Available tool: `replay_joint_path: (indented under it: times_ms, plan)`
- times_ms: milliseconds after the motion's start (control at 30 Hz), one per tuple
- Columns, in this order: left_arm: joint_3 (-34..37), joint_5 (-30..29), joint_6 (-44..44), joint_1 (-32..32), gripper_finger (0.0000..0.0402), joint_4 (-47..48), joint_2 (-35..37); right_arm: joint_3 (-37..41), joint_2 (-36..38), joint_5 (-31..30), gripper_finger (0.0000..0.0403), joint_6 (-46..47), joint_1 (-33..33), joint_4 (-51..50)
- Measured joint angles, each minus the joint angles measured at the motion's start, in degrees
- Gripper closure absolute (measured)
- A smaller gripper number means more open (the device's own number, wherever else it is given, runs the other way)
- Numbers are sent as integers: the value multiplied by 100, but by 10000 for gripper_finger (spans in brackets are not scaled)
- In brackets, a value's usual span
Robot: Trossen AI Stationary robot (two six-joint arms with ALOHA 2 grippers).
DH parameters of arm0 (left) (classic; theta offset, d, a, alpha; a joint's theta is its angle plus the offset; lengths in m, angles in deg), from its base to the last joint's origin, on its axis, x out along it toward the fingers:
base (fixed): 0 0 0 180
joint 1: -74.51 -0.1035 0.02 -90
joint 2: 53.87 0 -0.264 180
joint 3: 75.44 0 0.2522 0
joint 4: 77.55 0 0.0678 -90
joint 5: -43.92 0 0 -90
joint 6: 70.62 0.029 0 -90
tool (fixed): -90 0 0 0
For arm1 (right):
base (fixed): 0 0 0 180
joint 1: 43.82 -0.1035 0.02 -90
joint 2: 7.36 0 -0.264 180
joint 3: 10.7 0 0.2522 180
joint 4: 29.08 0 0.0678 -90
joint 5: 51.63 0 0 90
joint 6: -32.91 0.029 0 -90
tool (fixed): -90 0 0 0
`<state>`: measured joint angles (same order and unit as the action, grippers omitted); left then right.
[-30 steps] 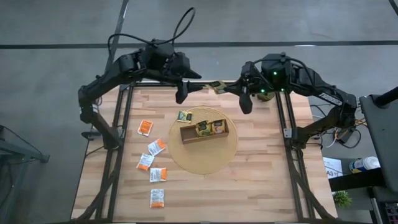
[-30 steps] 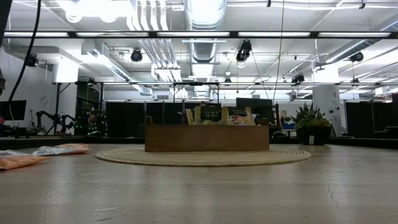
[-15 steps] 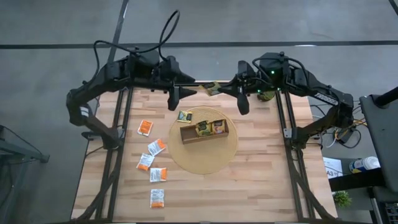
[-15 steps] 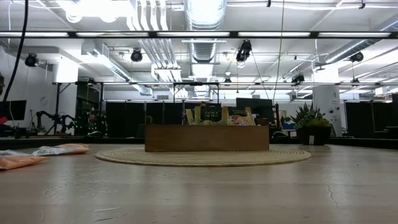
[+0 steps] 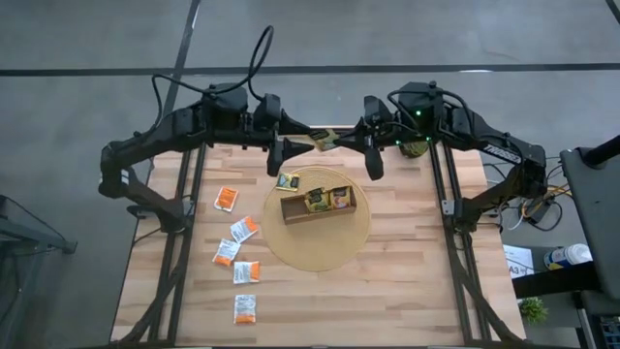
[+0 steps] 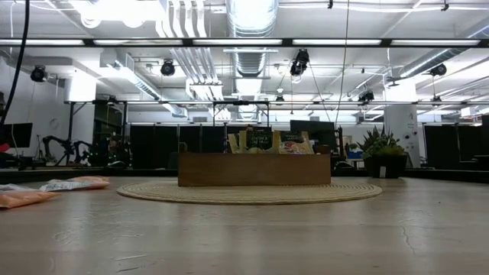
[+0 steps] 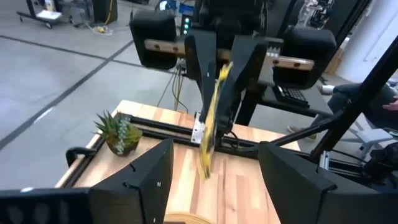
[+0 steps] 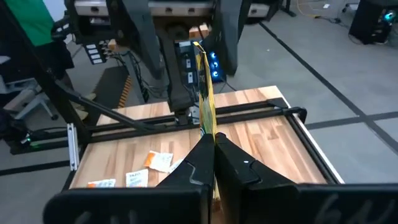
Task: Pick & Place Tea
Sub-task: Put the yellow tea bag into the middle section of the wooden organizer
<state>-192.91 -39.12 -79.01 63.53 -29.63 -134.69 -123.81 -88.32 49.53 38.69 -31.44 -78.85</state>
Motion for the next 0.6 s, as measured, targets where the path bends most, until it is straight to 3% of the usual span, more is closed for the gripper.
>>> replay_joint_path:
  times_ms: [333, 600]
  plan:
    - [97, 0, -63, 0, 174, -84, 9, 0, 0, 131, 394, -2, 0, 104]
    - [97, 116, -63, 0, 210, -159, -29, 0, -8, 133, 394, -15, 0, 116]
